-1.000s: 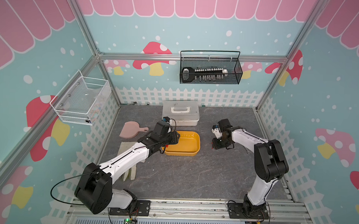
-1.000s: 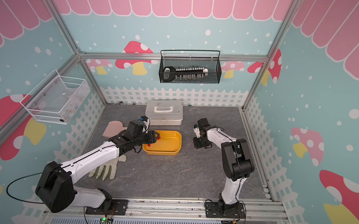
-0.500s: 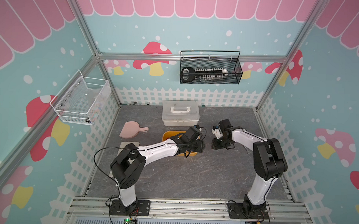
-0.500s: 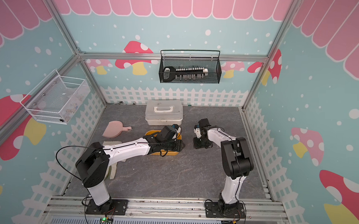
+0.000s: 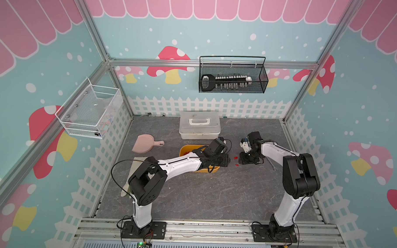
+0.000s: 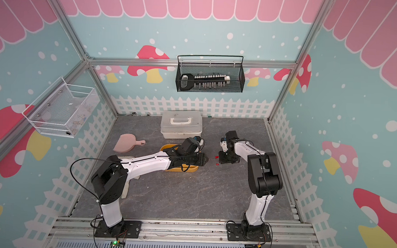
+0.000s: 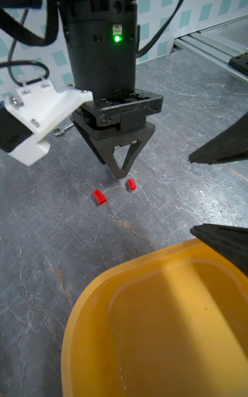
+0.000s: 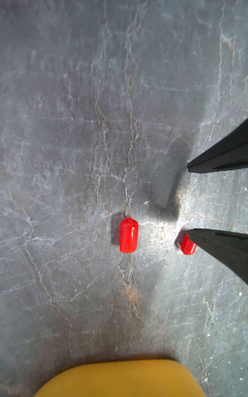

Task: Take the screw protection sleeves out of the storage box
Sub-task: Adjust the storage box at the center of the board.

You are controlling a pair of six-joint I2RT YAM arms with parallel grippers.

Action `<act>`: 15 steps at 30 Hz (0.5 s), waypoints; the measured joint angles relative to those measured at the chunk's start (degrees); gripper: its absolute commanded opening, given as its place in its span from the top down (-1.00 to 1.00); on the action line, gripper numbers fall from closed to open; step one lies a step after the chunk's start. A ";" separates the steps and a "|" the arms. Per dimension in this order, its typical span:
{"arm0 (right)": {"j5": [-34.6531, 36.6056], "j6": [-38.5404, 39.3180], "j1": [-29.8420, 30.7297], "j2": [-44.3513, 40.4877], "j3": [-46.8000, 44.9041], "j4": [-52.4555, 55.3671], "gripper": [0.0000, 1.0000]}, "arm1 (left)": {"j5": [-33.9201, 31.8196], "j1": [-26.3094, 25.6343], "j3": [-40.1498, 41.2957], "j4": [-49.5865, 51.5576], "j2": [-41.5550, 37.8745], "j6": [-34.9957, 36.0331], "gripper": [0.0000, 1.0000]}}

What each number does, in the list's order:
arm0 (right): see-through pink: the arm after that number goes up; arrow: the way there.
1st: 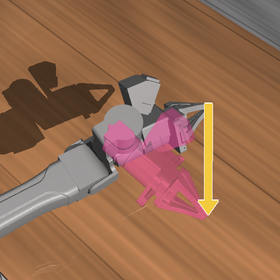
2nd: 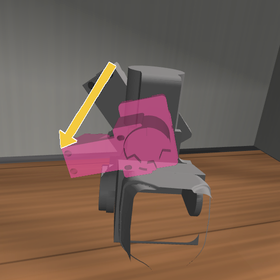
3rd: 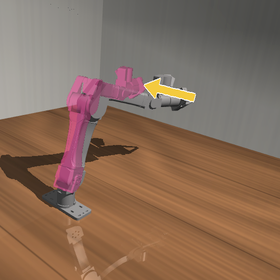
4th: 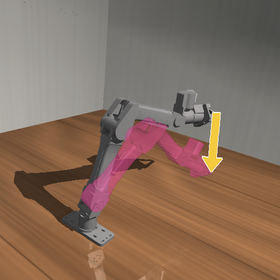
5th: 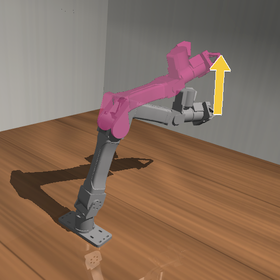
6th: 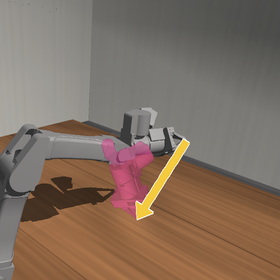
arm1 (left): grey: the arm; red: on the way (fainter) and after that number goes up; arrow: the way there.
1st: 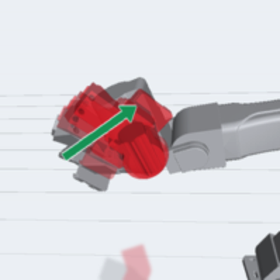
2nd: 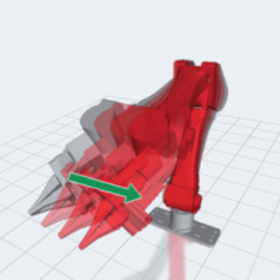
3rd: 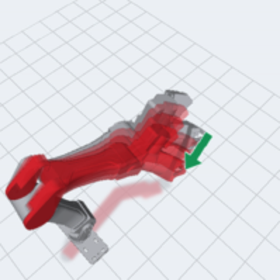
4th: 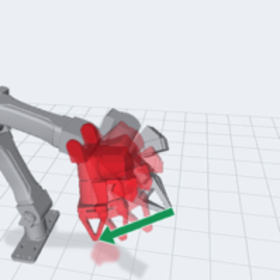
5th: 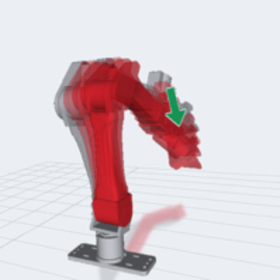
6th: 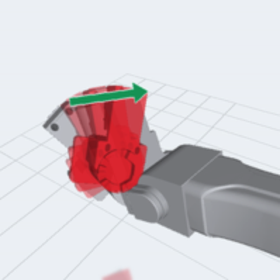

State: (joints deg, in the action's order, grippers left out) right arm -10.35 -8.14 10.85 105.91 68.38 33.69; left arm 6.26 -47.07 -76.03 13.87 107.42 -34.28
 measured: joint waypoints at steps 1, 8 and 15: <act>0.00 0.00 0.00 0.00 0.00 -0.02 0.06 | 0.00 0.00 -0.04 0.00 0.07 -0.02 0.03; -1.70 0.26 0.00 -3.45 -0.07 0.68 0.06 | -1.64 0.00 0.22 0.07 -1.14 0.17 0.04; -4.31 1.03 0.44 -17.97 -2.89 -2.23 -0.95 | -7.23 1.07 5.97 -0.57 -13.53 0.72 0.04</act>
State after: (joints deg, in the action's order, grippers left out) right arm -14.66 -7.11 11.29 87.94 65.49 31.46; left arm -0.97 -46.00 -70.06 13.30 93.89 -33.56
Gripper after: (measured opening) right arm 0.636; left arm 0.480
